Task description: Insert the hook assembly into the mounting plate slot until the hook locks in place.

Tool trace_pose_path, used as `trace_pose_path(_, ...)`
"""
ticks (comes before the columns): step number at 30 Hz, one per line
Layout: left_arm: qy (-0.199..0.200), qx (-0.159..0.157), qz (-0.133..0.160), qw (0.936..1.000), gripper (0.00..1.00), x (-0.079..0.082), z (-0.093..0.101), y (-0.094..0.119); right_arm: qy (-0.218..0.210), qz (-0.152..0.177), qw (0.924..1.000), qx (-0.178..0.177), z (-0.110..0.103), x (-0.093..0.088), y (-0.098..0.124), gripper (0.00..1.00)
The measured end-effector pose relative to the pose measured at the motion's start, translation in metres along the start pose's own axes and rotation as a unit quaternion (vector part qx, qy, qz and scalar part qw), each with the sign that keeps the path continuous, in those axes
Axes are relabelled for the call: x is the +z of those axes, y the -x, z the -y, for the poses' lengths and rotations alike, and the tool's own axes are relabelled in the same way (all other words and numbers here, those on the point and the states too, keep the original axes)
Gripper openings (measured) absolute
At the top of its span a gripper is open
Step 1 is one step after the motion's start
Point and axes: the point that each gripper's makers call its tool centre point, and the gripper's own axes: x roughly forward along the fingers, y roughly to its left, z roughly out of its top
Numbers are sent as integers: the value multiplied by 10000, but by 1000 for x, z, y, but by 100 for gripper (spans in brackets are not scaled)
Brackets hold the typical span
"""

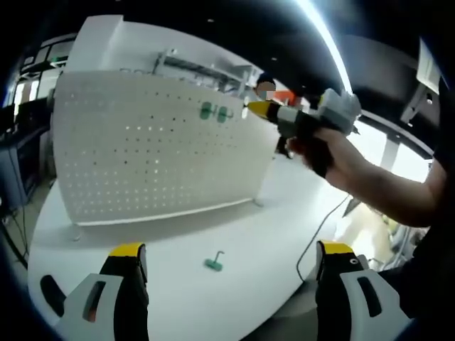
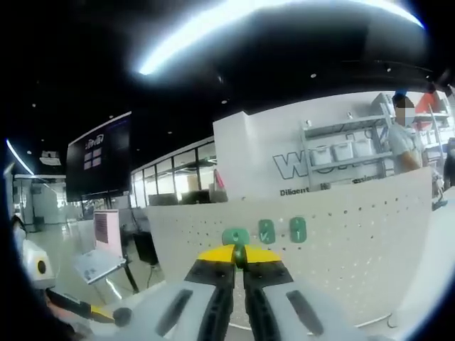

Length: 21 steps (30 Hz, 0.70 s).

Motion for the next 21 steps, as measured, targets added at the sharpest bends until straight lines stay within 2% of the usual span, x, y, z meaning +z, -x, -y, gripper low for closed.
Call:
trace_pose_path(11,37,129,4,9999,100,2,-8,3,-119,28,9996,-251,31,-5,-22,0)
trace_pose_path(21,64,207,-11,9998,100,2,-14,4,-81,103,9983,-564,67,-1,-38,0)
